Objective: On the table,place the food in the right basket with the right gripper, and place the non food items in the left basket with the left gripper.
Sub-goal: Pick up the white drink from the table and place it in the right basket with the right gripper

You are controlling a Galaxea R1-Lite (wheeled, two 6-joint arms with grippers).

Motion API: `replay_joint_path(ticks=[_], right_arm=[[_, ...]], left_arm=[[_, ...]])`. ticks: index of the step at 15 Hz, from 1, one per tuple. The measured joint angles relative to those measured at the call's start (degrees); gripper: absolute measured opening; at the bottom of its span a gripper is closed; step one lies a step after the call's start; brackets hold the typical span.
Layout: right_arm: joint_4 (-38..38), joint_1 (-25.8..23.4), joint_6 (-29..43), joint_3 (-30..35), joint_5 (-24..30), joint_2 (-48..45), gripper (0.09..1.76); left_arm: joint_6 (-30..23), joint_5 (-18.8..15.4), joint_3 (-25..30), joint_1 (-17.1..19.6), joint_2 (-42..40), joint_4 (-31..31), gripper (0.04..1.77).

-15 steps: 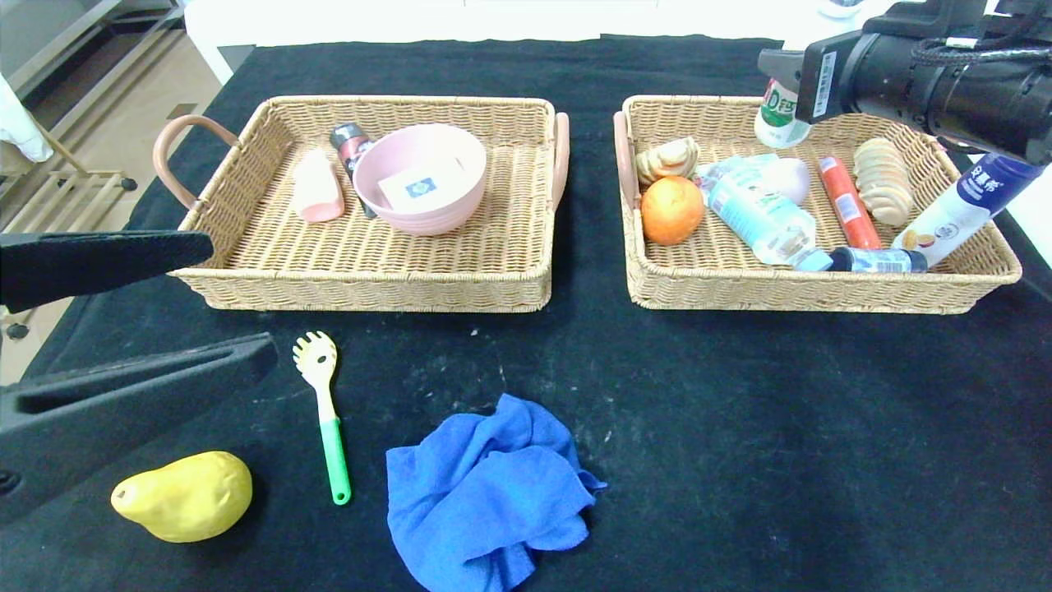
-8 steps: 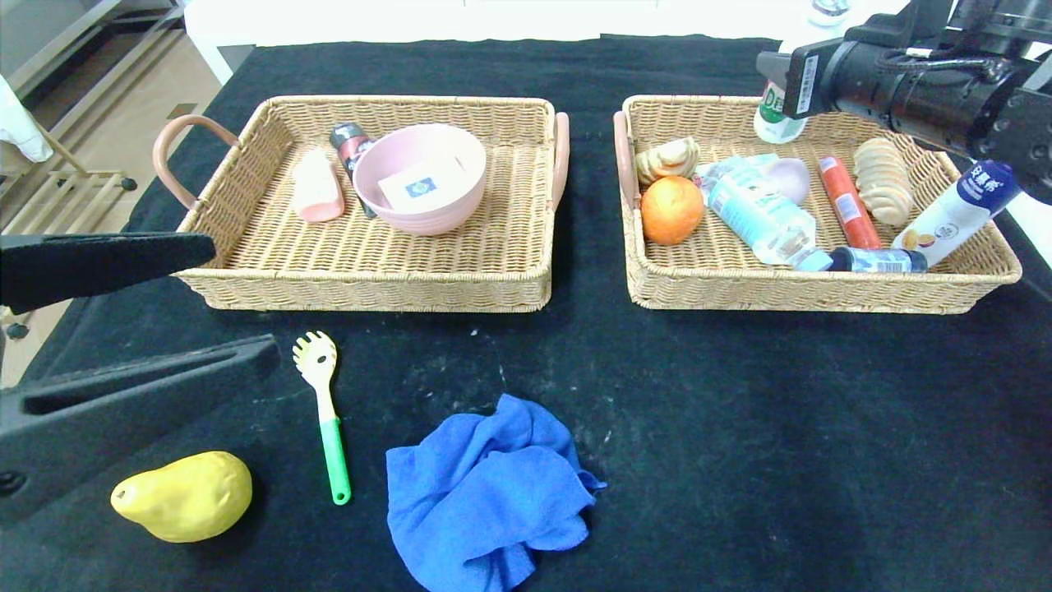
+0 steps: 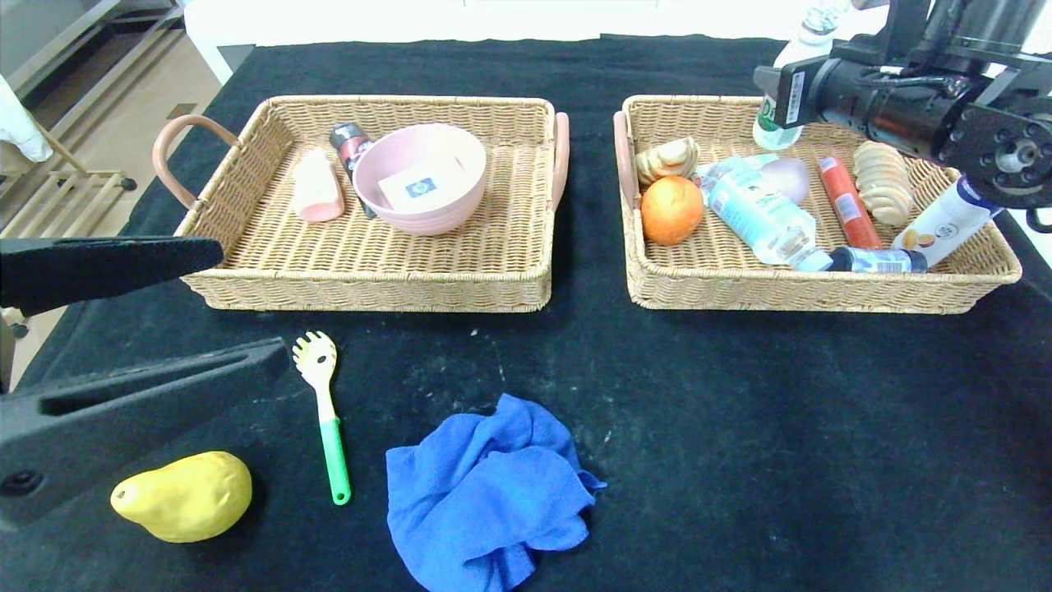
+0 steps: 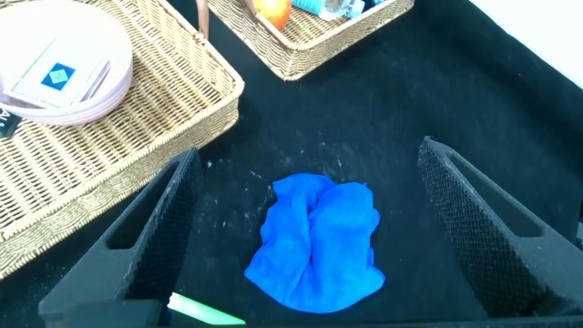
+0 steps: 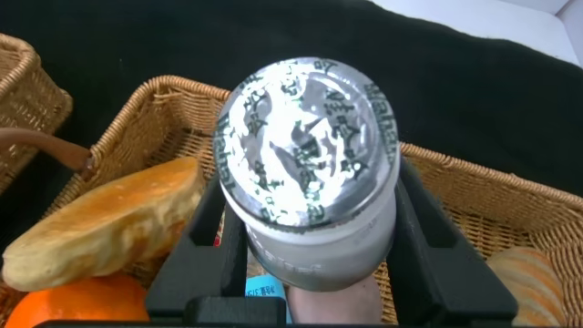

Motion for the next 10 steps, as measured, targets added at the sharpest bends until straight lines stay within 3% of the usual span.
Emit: replay_joint_path(ticks=[7, 10], right_arm=[[0.0, -0.3, 0.0, -0.5, -0.1, 0.5, 0.91], [-0.1, -0.3, 0.0, -0.4, -0.2, 0.5, 1.17]], left_arm=[[0.0, 0.0, 0.0, 0.0, 0.0, 0.0, 1.72], [0.0, 0.0, 0.0, 0.0, 0.0, 0.0, 1.72]])
